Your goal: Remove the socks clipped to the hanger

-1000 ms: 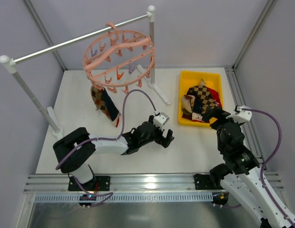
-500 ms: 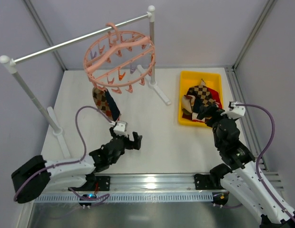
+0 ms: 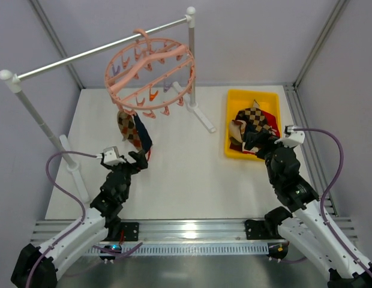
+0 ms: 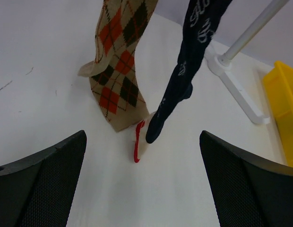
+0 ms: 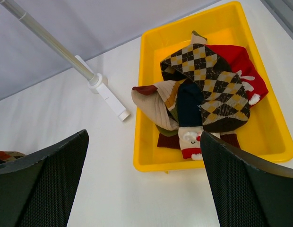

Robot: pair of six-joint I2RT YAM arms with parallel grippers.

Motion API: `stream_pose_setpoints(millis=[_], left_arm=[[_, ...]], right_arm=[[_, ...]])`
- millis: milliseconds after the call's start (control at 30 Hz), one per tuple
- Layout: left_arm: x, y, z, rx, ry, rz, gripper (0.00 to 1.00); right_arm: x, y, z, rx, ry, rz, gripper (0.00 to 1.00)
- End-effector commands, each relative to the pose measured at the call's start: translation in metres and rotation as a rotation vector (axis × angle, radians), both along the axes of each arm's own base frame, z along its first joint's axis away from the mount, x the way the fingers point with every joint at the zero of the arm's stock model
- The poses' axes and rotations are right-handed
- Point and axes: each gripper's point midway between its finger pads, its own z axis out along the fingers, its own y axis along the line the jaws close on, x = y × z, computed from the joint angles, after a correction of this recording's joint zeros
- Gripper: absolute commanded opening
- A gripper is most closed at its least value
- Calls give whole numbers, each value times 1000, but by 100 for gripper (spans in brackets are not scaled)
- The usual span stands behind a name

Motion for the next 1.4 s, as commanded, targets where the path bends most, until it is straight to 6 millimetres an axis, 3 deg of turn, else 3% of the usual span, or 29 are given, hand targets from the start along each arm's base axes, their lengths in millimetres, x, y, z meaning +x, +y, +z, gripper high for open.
stream_pose_setpoints(millis=[0, 100, 133, 200, 267, 433, 767, 867, 900, 1000, 1133, 1167, 1233, 1267, 1367], left_arm=[[16, -12, 2, -8, 4, -56, 99], [28, -26, 14, -17, -42, -102, 100], [31, -30, 8, 3, -23, -118, 100], [39, -36, 18, -4, -53, -128, 100], [43, -41, 15, 13, -44, -143, 100], [55, -44, 19, 32, -51, -130, 100], [86, -44, 4, 69, -20, -70, 100], [87, -46, 6, 56, -37, -77, 68], [87, -47, 7, 54, -40, -85, 42], [87, -47, 11, 60, -50, -91, 0], [77, -46, 20, 43, -52, -107, 0], [71, -45, 31, 16, -75, -111, 0], [62, -43, 27, 14, -39, -123, 0], [53, -41, 43, -22, -75, -126, 0], [33, -38, 36, -33, -33, -148, 0]], right_arm=[[3, 5, 10, 36, -44, 18, 100], [2, 4, 10, 31, -44, 14, 100], [1, 2, 10, 28, -43, 6, 100], [1, 2, 11, 26, -44, 8, 100], [0, 0, 10, 21, -41, 1, 100], [1, -1, 9, 16, -40, -3, 100], [-4, -2, 16, 9, -59, 8, 100], [-6, -7, 18, -2, -65, -9, 100], [-7, -8, 17, -8, -63, -11, 100], [-6, -9, 14, -20, -55, -16, 100], [-1, -4, 10, -37, -39, -2, 100], [0, -3, 10, -41, -37, 7, 100], [4, 1, 6, -51, -22, 19, 100], [6, 4, 3, -58, -14, 27, 99], [13, 14, -1, -61, 0, 64, 100]])
